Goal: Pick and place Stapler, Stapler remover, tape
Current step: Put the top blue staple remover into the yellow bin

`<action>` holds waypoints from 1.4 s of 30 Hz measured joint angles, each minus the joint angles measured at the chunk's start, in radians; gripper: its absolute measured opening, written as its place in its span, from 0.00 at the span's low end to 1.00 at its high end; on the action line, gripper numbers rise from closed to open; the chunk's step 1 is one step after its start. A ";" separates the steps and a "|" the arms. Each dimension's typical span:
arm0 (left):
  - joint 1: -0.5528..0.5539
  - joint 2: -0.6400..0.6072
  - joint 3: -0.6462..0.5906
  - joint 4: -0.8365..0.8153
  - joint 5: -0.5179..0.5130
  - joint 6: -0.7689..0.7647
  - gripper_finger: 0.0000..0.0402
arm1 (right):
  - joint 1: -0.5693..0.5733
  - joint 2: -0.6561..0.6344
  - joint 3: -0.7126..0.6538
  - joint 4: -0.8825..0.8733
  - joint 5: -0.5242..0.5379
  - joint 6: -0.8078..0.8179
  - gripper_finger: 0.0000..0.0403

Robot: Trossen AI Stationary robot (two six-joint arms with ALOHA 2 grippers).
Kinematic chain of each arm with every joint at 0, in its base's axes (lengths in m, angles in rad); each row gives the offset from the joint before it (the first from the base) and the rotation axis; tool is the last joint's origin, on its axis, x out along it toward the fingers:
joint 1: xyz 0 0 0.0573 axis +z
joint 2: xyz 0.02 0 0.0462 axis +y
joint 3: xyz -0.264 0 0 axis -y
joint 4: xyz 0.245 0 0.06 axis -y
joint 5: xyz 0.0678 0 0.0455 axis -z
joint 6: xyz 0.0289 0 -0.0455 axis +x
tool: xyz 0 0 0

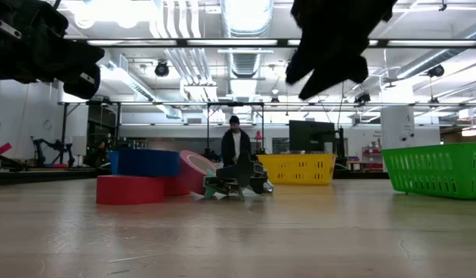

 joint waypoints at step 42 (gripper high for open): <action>0.000 0.006 0.000 -0.023 0.000 0.000 0.04 | -0.117 0.320 0.004 0.226 -0.032 0.047 0.56</action>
